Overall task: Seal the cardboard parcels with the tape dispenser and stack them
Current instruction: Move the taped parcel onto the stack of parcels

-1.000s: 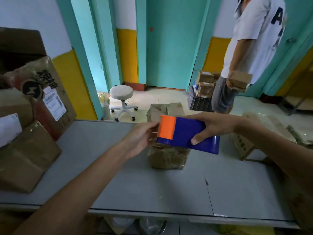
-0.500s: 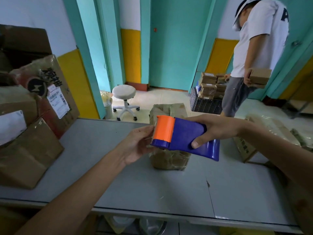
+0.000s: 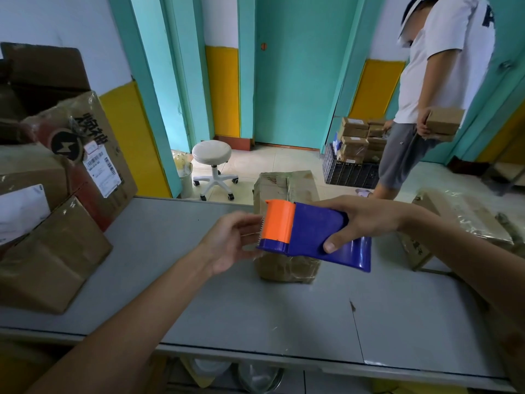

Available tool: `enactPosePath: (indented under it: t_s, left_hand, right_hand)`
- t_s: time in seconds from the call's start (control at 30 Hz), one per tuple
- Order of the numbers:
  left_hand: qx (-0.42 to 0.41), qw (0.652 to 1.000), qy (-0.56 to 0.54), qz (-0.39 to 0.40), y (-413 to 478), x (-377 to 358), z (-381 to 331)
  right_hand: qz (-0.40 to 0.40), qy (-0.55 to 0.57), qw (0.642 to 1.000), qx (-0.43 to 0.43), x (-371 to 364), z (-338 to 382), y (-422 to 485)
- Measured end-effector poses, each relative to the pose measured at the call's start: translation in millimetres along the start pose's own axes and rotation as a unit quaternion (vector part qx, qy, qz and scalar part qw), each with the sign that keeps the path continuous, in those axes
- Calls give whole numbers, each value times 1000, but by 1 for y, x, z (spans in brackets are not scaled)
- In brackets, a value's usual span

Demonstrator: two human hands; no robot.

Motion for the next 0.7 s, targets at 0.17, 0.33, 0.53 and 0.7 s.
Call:
enactPosePath:
  t_s: [0.17, 0.33, 0.53, 0.7]
  left_hand:
    - [54, 996, -71, 28, 1, -7, 16]
    - [22, 991, -128, 3, 3, -6, 22]
    - [-71, 990, 73, -98, -4, 18, -6]
    - [-99, 976, 107, -165, -9, 22, -12]
  right_hand:
    - [12, 15, 1000, 11, -5, 1, 2]
    - [16, 14, 1000, 21, -5, 7, 4]
    - [5, -4, 1000, -14, 0, -6, 3]
    - [18, -53, 997, -60, 5, -8, 4]
Point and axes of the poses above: each hand's wrist, its own y-axis towards the middle knuckle, its own x-axis out of the back of the hand, z = x × y, the point moved 9 cm from there along y, towards the middle knuckle, and after that the axes turned 8 degrees about z, right-handed, at the moved point
